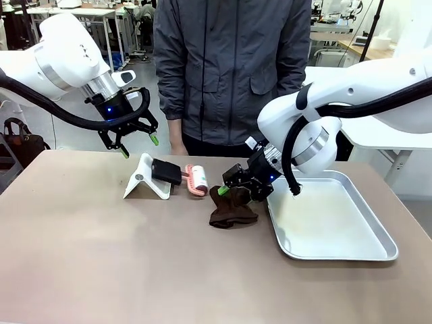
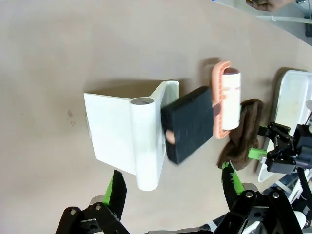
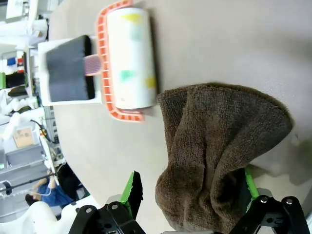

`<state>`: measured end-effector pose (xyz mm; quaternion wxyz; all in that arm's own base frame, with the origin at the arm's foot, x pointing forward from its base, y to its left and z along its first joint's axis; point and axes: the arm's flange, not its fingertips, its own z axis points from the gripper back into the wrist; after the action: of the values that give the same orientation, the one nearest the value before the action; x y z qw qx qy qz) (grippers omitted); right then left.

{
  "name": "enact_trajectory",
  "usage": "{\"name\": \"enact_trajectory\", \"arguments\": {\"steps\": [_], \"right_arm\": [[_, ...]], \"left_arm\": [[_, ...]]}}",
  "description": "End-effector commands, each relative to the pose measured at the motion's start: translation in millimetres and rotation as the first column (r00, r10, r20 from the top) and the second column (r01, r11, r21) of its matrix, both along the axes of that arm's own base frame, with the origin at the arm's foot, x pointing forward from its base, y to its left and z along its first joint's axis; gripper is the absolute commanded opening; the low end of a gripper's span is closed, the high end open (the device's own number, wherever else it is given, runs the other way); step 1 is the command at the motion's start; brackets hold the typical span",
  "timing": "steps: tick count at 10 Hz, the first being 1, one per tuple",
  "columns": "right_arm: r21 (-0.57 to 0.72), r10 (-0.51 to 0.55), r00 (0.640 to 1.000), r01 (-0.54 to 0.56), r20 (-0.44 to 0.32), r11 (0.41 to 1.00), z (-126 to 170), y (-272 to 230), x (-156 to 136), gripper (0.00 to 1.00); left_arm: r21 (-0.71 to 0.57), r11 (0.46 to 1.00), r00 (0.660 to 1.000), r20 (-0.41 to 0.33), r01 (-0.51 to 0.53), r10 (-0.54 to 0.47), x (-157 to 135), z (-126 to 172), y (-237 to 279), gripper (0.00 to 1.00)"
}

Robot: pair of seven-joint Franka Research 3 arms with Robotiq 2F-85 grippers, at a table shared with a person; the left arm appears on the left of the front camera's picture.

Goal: Clean the surface of the table.
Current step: Return the Lint Roller and towel to their original positions.

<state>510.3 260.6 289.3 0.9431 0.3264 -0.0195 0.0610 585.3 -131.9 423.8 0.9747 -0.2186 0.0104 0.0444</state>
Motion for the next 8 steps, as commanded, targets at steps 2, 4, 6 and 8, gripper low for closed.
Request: {"name": "enact_trajectory", "arguments": {"steps": [2,4,6,8], "right_arm": [[0.033,0.008,1.000,-0.008,-0.002,0.999,-2,-1,5,1.00],[0.046,0.023,0.999,-0.025,0.035,0.999,10,-9,-2,1.00],[0.132,0.114,0.990,-0.124,0.079,0.983,35,-32,-27,1.00],[0.264,0.177,0.977,-0.203,0.120,0.943,59,-74,-57,1.00]], "left_arm": [[0.030,0.999,1.000,-0.007,-0.011,0.011,-3,3,2,1.00],[0.015,1.000,1.000,0.000,0.009,-0.009,-6,4,3,1.00],[-0.077,0.996,0.998,0.043,0.052,-0.049,-38,12,12,1.00],[-0.210,0.963,0.973,0.188,0.171,-0.132,-93,13,37,1.00]]}}
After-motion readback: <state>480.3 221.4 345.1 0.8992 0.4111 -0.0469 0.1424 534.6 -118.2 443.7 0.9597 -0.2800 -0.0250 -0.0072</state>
